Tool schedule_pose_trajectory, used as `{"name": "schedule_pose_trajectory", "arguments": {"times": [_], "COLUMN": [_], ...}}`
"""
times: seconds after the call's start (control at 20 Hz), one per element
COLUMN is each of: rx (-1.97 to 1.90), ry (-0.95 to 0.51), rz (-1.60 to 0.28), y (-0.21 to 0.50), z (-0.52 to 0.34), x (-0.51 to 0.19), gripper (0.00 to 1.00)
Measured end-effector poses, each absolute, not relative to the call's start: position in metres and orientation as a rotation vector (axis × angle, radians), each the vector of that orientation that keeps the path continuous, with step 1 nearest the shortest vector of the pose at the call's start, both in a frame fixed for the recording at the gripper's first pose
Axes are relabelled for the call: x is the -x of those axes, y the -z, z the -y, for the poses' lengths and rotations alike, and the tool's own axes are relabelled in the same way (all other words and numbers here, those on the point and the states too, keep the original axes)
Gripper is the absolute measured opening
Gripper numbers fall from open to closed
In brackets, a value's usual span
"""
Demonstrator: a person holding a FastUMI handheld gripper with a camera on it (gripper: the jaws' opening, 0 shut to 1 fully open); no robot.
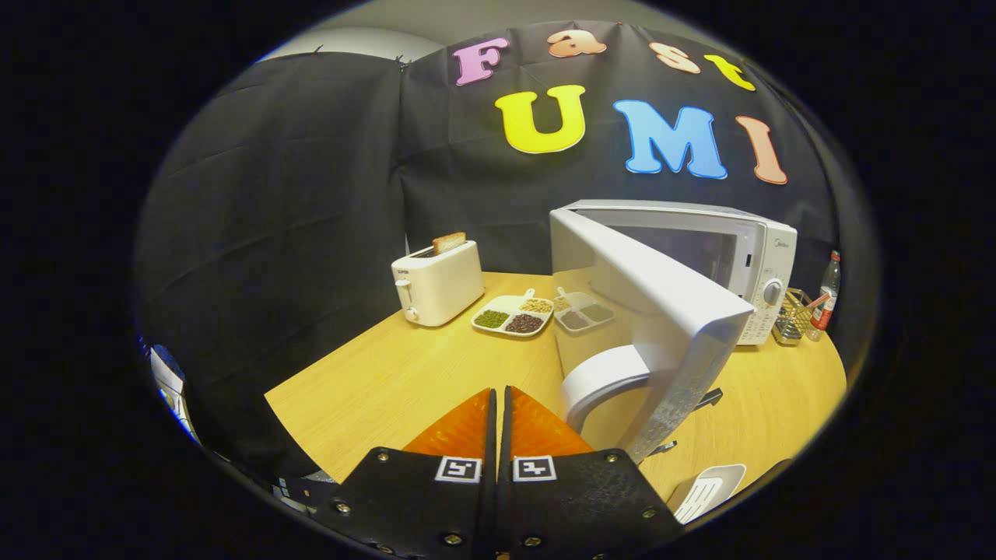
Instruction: Open the microwave, put the food inside, and close the microwave door.
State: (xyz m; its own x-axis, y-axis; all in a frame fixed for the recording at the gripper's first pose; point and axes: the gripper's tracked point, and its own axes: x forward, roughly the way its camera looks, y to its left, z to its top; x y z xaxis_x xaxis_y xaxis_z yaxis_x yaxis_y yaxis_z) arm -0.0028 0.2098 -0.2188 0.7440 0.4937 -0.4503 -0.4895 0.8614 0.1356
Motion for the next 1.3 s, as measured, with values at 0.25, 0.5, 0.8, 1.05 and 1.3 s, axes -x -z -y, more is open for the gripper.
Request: {"name": "schedule_pose_trajectory", "arguments": {"times": [0.25,0.5,0.8,1.05,1.3], "rx": [-0.031,-0.041,-0.045,-0.046,-0.056], "ry": [-0.454,-0.390,-0.310,-0.266,-0.223], "rz": [-0.501,-0.494,-0.484,-0.480,-0.479], "y": [0.220,0.218,0.218,0.222,0.226], "z": [-0.175,-0.149,-0.119,-0.097,-0.075], "x": [-0.026,-0.057,-0.095,-0.124,-0.150], "gripper": [0.01,0.01,0.01,0.01,0.01]}}
